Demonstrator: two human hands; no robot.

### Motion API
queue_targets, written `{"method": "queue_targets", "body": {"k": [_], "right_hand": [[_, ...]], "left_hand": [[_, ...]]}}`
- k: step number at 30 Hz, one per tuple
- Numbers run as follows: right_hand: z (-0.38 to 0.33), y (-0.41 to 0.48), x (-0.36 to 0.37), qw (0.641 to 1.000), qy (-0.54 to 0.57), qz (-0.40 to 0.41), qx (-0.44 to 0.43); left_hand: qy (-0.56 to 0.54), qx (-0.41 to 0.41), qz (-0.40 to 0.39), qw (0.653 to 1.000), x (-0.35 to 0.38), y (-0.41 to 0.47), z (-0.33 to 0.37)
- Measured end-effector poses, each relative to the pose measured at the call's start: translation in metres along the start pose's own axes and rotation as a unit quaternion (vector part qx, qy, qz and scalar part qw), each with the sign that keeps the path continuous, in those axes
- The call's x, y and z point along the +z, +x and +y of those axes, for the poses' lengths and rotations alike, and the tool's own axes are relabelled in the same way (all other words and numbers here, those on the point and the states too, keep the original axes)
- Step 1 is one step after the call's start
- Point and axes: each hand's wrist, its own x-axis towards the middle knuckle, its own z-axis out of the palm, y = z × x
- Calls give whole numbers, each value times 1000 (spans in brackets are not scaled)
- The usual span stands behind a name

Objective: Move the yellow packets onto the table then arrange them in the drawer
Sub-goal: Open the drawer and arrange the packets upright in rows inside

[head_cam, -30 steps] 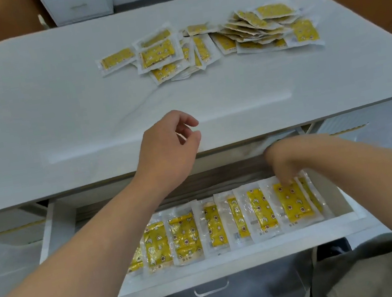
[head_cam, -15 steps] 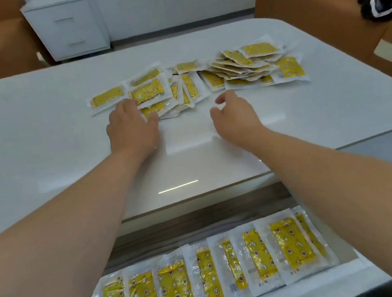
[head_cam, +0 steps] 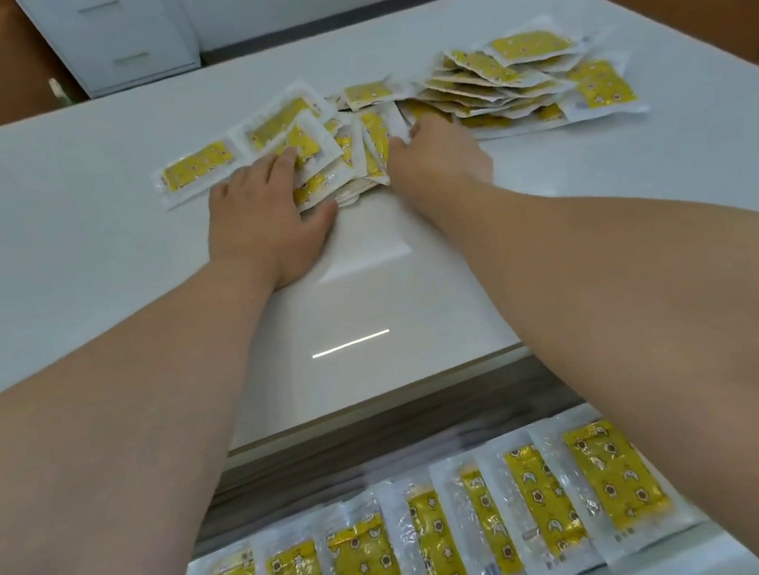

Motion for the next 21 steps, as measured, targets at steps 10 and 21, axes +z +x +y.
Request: {"method": "queue_targets", "body": {"k": [10,21], "right_hand": [[29,-87,-50,983,179,-19,24],[53,-195,-79,974,212,-59,47]], "left_hand": [[107,-19,-72,991,-49,-85,35],[-65,-65,-112,989,-95,-200,36]]}}
